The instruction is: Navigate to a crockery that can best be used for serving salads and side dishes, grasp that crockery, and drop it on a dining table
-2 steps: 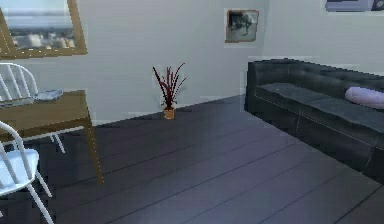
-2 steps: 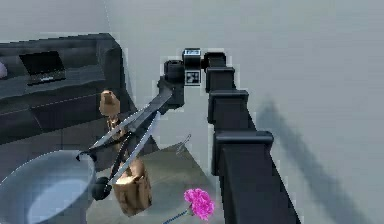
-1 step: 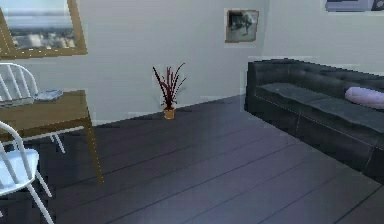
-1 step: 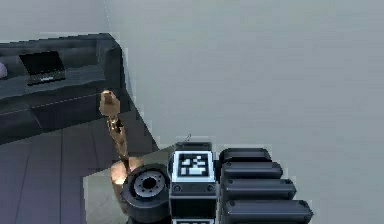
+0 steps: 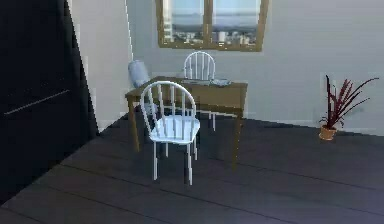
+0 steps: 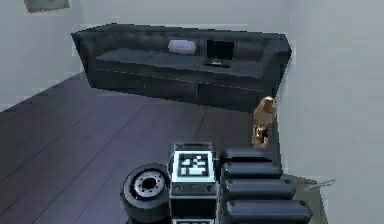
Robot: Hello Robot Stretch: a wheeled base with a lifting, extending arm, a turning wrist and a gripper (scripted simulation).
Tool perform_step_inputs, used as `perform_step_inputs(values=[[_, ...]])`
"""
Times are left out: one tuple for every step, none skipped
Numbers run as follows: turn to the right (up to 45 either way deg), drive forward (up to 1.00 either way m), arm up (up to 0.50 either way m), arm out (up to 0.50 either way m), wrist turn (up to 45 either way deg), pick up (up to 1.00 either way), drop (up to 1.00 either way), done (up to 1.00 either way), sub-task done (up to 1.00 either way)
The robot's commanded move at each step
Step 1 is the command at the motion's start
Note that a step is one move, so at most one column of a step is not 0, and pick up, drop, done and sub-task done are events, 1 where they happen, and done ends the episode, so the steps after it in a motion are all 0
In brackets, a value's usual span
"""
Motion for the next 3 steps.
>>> perform_step_inputs(values=[[-45.0,0.00,0.00,0.00,0.0,0.00,0.00,0.00,0.00],[0.0,0.20,0.00,0.00,0.0,0.00,0.00,0.00,0.00],[18.0,0.00,0.00,0.00,0.0,0.00,0.00,0.00,0.00]])
